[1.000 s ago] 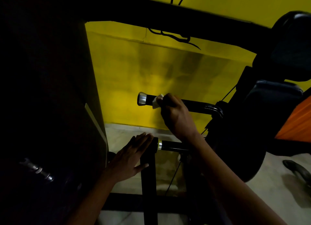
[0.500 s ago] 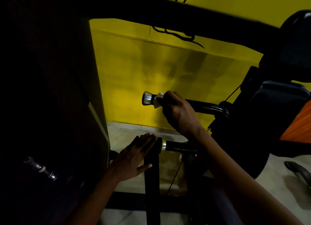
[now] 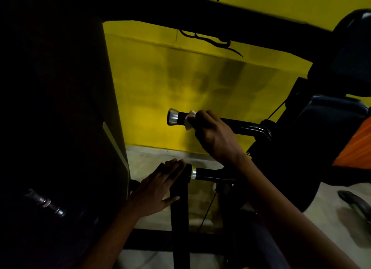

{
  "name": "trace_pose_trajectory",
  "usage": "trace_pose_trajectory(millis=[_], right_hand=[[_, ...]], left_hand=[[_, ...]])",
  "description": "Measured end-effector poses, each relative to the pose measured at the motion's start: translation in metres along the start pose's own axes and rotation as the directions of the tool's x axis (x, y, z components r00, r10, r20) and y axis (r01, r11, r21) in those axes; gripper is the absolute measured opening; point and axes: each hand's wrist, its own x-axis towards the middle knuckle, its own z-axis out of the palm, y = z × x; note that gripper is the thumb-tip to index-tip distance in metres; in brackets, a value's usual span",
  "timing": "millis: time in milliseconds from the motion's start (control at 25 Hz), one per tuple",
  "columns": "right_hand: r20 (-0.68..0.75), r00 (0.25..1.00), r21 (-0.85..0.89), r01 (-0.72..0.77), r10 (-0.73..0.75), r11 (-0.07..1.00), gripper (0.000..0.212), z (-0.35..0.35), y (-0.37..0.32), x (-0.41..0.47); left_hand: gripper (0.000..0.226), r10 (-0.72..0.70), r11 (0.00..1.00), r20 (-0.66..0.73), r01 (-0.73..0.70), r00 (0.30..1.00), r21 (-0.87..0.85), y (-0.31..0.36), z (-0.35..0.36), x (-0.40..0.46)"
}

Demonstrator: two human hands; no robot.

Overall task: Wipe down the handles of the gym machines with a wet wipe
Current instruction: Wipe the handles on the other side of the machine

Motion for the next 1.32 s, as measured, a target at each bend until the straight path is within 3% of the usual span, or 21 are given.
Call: trace_pose_trajectory(millis=[400, 640, 720, 920, 1040, 1320], right_hand=[[0.020, 0.947, -0.067, -0.320, 0.322, 0.945, 0.030, -0.047, 0.081, -0.093], [-0.053, 0.833, 0.038, -0.549, 0.551, 0.835, 0.014, -0.051, 0.093, -0.100], [-0.092, 0.832, 0.039, -0.547, 0.548, 0.837, 0.011, -0.048, 0.091, -0.087], [-0.039, 0.888, 0.055, -0.456, 0.458, 0.888, 0.029, -0.056, 0.088, -0.101], [-0.039, 0.850, 0.080, -0.522, 0.526, 0.849, 0.015, -0.053, 0.094, -0.085], [0.080, 0.939, 0.072, -0.339, 0.333, 0.938, 0.025, -0.053, 0.075, -0.056]], left_hand=[[0.088, -0.106, 0.994, -0.061, 0.106, 0.992, -0.010, 0.016, 0.003, 0.001], [0.087, -0.152, 0.988, -0.072, 0.154, 0.986, 0.019, 0.028, 0.002, 0.000], [0.088, -0.168, 0.985, -0.078, 0.170, 0.983, 0.019, 0.031, 0.003, 0.000], [0.088, -0.168, 0.985, -0.060, 0.169, 0.984, 0.019, 0.030, 0.005, 0.001], [0.089, -0.175, 0.984, -0.057, 0.177, 0.983, 0.030, 0.030, 0.005, 0.001], [0.090, -0.168, 0.984, -0.043, 0.170, 0.985, 0.059, 0.028, 0.004, -0.001]])
